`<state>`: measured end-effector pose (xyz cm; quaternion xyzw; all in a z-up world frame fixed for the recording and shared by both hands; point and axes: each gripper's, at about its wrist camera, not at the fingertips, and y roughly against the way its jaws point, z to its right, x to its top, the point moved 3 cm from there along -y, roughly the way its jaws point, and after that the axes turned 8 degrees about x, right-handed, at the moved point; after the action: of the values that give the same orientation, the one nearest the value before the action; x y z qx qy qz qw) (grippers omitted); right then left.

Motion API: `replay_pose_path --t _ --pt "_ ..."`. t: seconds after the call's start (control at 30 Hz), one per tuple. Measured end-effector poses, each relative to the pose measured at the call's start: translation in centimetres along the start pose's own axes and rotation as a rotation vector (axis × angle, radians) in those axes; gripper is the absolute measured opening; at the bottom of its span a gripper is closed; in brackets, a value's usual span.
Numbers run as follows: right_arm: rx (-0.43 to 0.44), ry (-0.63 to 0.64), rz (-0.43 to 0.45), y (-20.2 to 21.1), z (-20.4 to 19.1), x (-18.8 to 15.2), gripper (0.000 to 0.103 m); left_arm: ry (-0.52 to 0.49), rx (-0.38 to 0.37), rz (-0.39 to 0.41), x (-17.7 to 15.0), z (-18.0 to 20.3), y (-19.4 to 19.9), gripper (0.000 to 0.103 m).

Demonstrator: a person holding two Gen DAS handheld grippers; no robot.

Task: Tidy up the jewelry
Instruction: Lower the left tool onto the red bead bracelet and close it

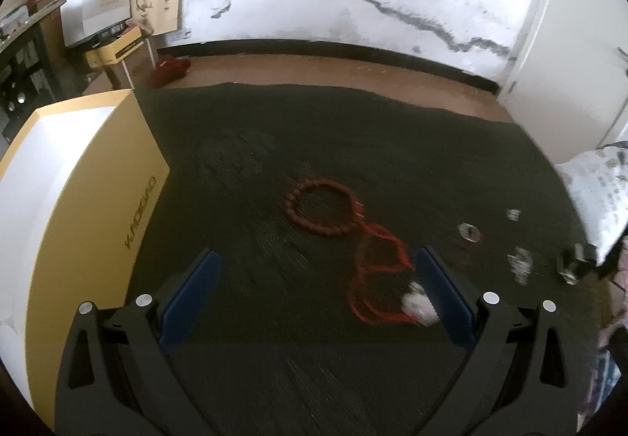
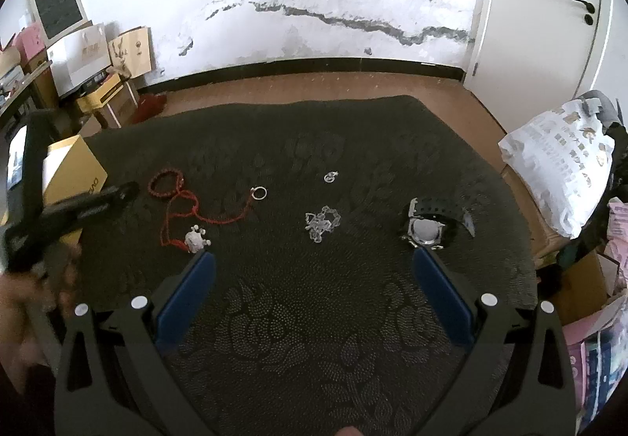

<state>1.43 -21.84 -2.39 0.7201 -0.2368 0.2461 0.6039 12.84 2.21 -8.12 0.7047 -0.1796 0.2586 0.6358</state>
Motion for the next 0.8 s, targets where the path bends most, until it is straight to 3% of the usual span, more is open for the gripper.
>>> replay_pose_path --t 0.2,0.43,0.63,0.7,0.77,0.8 --pt "0.018 0.005 -0.022 -1.0 0.0 0.4 0.097 -0.019 0.064 -0.032 1.3 -1.0 -5.2 0.097" --pt "0.026 0.025 -0.04 -2.3 -0.8 0.7 0.097 -0.039 0.082 -0.079 1.6 -0.7 -9.9 0.097" --pt "0.017 0.023 -0.058 -3.4 -1.0 0.7 0.097 -0.05 0.08 0.001 2.1 -0.3 -10.7 0.098" --pt "0.013 0.022 -0.059 -3.6 -1.0 0.7 0.097 -0.049 0.081 0.011 2.3 -0.1 -10.5 0.086" --pt "0.011 0.02 -0.057 -3.8 -1.0 0.8 0.097 -0.092 0.058 0.035 2.3 0.9 -9.8 0.053" --pt "0.011 0.02 -0.057 -3.9 -1.0 0.8 0.097 -0.109 0.059 0.038 2.2 1.4 -9.5 0.049"
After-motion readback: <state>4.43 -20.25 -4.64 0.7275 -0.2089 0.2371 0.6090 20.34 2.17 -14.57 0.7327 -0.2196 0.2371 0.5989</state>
